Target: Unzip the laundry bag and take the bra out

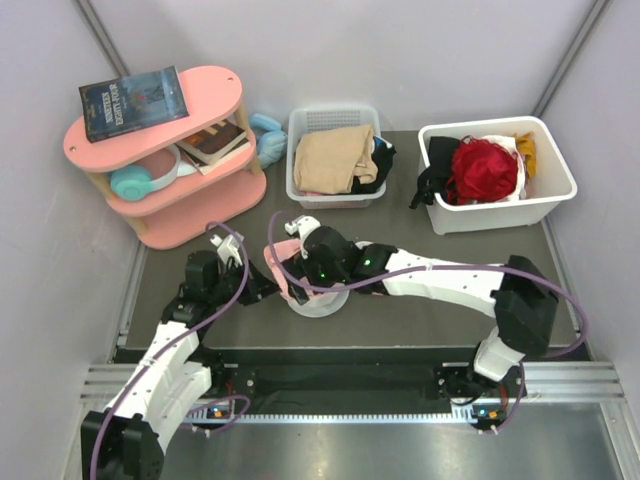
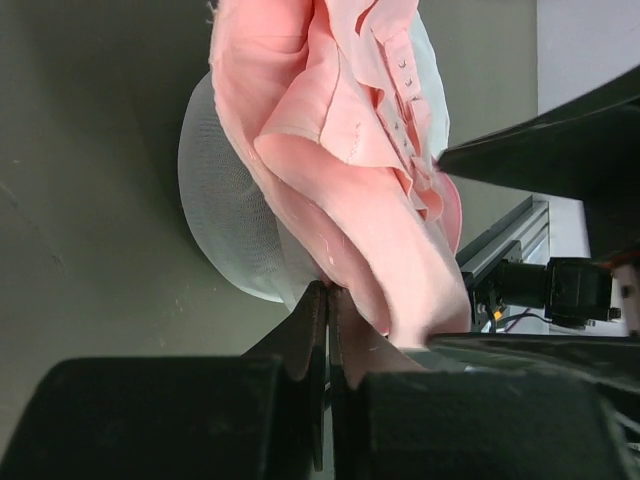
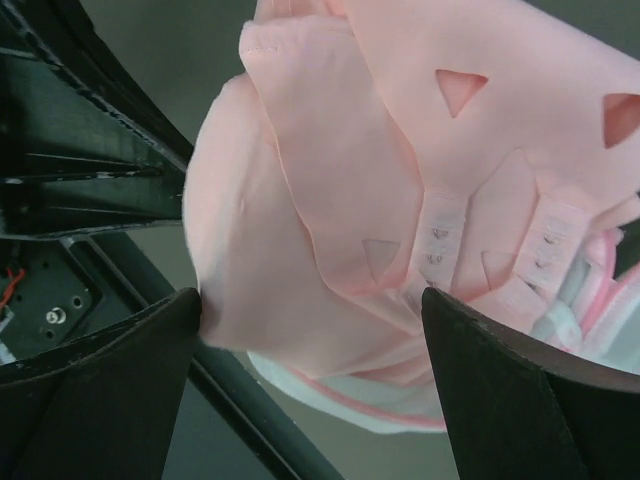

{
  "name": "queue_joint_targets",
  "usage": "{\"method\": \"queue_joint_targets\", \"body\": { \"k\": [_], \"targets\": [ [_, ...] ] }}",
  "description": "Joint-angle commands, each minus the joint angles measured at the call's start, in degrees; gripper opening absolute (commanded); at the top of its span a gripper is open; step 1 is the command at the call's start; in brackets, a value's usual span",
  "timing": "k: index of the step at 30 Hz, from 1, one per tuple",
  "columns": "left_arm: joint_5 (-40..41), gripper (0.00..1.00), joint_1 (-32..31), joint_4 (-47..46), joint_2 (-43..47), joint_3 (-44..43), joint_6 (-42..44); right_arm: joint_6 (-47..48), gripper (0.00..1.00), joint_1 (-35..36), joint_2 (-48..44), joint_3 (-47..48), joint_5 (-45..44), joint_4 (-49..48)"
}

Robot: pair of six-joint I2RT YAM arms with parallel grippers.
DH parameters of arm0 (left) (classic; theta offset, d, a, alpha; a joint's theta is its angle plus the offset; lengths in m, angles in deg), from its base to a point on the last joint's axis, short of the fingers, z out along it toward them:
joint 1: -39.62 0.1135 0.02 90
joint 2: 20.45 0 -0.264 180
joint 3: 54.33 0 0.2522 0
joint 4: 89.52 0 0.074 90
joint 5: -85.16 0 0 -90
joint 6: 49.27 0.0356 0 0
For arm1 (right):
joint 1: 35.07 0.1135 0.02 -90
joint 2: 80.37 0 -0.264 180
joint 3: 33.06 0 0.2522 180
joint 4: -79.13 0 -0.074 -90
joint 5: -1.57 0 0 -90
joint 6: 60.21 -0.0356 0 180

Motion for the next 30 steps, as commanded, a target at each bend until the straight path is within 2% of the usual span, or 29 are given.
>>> {"method": "queue_joint_targets", "body": {
  "k": [1,6,9,10,12,13,14,15,18,20,26,30],
  "targets": [
    [-0.6,0.0,-0.2,-0.3,0.7,-2.6,0.4,2.4,0.91,0.9,3.5,4.0,-0.4,-3.7],
    [-0.6,0.0,-0.2,-0.3,1.0,-2.8,-0.3,3.1,0.91,1.0,6.4,4.8,-3.5,-2.9],
    [-0.6,0.0,-0.3,-0.2,1.2,-2.8,-0.5,2.8,0.81,1.0,7.7,5.7,-5.5,-1.4],
    [-0.5,0.0,-0.2,0.0,1.2,-2.7,-0.6,2.5,0.69,0.9,7.9,6.0,-6.3,-1.1],
    [-0.1,0.0,-0.3,0.5,1.1,-2.8,-0.6,2.4,0.55,1.1,7.7,5.9,-7.0,-0.8],
    [0.1,0.0,-0.3,0.7,1.3,-2.8,-0.7,2.2,0.38,1.0,7.1,5.7,-7.7,-0.7],
    [0.3,0.0,-0.3,0.9,1.2,-2.8,-0.7,2.1,0.31,1.0,6.8,5.5,-8.1,-0.6],
    [0.9,0.0,-0.2,1.1,1.2,-2.9,-0.8,1.9,0.19,0.9,6.3,5.3,-8.3,-0.6],
    [2.0,0.0,-0.3,1.9,1.5,-2.9,-0.8,1.2,0.04,0.5,4.4,5.1,-8.5,-0.2],
    [2.4,0.0,-0.2,2.2,1.5,-2.8,-0.8,0.6,0.0,0.2,2.4,4.9,-8.3,0.1],
    [4.5,0.0,-0.2,3.8,1.0,-2.4,-0.4,-1.3,0.0,-1.3,-4.8,5.1,-8.4,1.9],
    [4.5,0.0,-0.2,2.7,0.8,-1.6,-1.6,-1.1,0.0,-4.6,-11.0,6.5,-9.1,5.8]
  ]
}}
